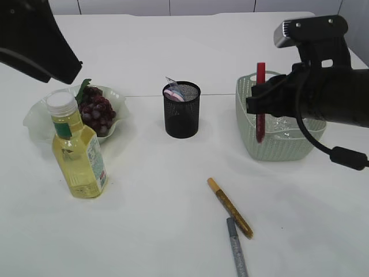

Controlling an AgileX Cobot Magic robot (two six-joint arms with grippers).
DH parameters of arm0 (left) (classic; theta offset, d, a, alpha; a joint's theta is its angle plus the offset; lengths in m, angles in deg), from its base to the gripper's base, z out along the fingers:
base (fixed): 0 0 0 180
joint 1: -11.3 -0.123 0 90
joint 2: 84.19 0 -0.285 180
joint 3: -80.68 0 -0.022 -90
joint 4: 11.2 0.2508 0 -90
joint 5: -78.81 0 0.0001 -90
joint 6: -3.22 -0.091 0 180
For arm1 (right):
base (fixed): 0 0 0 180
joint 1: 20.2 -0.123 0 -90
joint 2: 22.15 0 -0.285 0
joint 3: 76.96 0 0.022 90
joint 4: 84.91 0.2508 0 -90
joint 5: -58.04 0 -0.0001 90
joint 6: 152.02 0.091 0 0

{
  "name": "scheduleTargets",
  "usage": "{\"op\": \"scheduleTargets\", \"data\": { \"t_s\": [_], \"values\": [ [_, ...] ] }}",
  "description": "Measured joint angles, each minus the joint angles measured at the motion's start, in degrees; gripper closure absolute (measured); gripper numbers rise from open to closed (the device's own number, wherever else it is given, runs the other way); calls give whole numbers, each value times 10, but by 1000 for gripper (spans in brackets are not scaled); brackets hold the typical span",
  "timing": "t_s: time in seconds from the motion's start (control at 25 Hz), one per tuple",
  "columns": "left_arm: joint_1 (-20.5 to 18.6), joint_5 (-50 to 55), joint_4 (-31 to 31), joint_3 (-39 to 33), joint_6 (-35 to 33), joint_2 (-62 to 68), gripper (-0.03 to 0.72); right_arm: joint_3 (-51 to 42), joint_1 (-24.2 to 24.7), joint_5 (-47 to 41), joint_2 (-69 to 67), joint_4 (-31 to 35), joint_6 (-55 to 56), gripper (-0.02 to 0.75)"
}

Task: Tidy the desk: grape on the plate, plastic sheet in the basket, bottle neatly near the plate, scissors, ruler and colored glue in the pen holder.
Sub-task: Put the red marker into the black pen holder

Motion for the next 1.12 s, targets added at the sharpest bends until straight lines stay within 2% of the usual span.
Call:
{"op": "scheduleTargets", "data": {
  "t_s": [0.24,0.36,0.56,1.12],
  "values": [
    [0,0,6,0,0,0,428,0,0,153,-29,-14,0,659],
    [0,0,13,0,0,0,428,16,0,198,-58,-37,0,659],
    [0,0,21,0,0,0,428,85,0,221,-115,-82,0,659],
    [4,0,23,0,0,0,430,291,0,246,-294,-110,49,659]
  ]
}}
